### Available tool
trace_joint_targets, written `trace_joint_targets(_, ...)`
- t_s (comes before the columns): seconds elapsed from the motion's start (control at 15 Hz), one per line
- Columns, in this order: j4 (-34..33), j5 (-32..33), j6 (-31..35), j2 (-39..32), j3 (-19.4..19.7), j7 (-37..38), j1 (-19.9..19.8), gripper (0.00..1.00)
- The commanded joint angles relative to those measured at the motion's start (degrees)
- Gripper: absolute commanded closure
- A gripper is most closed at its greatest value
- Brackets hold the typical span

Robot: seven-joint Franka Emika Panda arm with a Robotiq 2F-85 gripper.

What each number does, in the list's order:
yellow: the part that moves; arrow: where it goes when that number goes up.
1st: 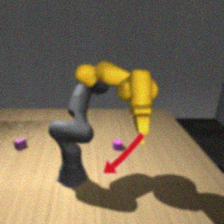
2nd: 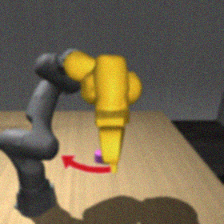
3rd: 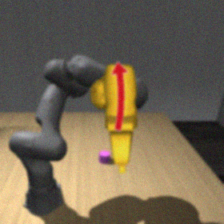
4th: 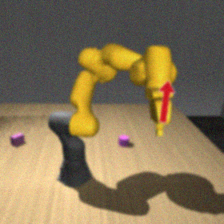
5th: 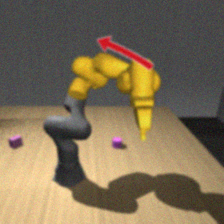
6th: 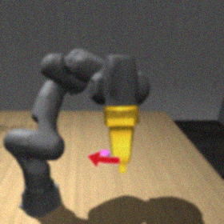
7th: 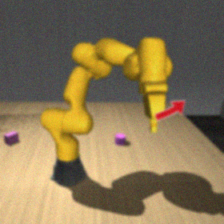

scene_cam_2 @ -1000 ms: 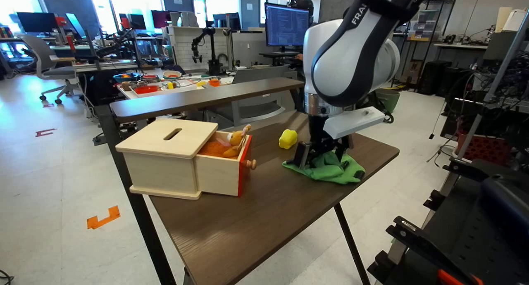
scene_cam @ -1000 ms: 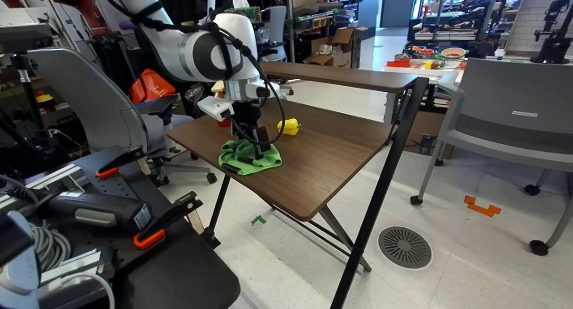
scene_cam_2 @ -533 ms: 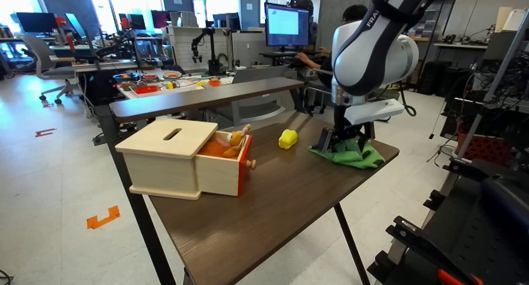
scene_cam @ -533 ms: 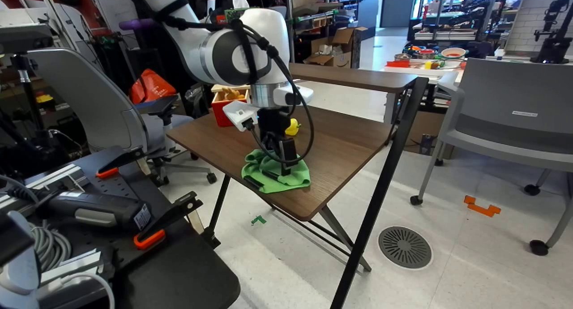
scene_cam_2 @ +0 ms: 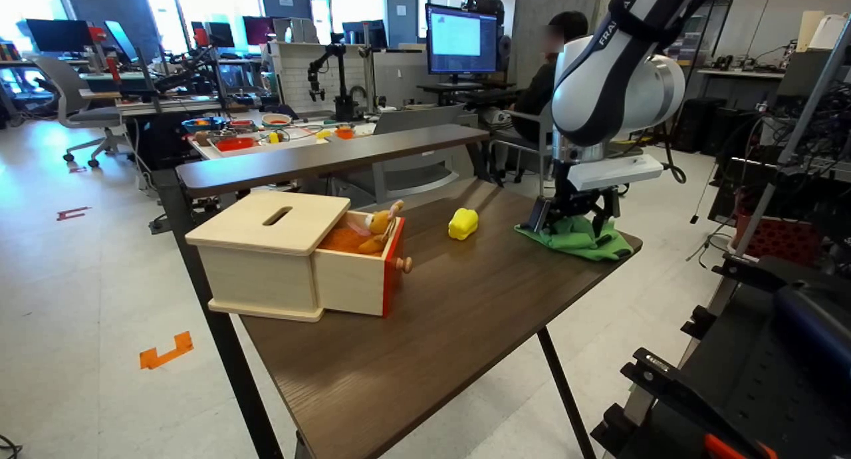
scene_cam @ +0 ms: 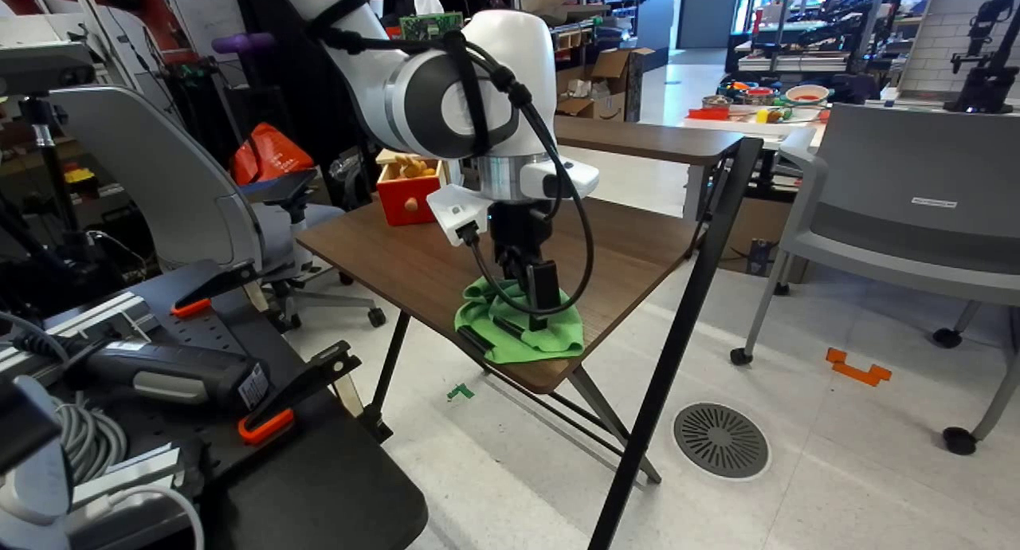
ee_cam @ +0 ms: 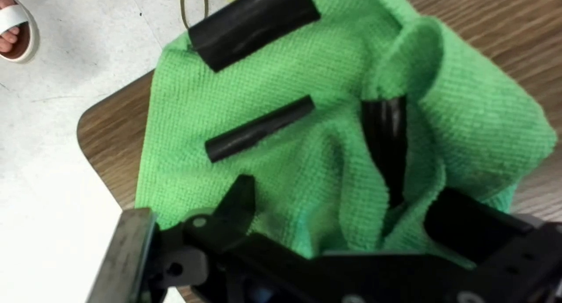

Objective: Move the green towel to the right.

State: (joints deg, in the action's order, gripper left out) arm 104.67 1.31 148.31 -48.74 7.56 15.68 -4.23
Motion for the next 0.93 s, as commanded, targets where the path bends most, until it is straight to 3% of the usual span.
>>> trace_joint_targets(0.0,-0.8,-2.2,-1.8,0.6,0.0,-1.0,-0.2,0.0)
trace_joint_targets(0.47,13.0,-2.5,0.7,19.2,-1.0,-5.0,-1.0,0.0)
trace_joint_targets(0.67,20.2,-0.8,-1.3,27.2,-1.7,-9.8,-0.5,0.0)
trace_joint_targets(0.73,13.2,-0.9,-1.0,20.9,-0.3,-6.4,0.1,0.0)
trace_joint_targets(0.87,17.7,-0.8,-1.2,25.1,-1.0,-8.2,0.0,0.0)
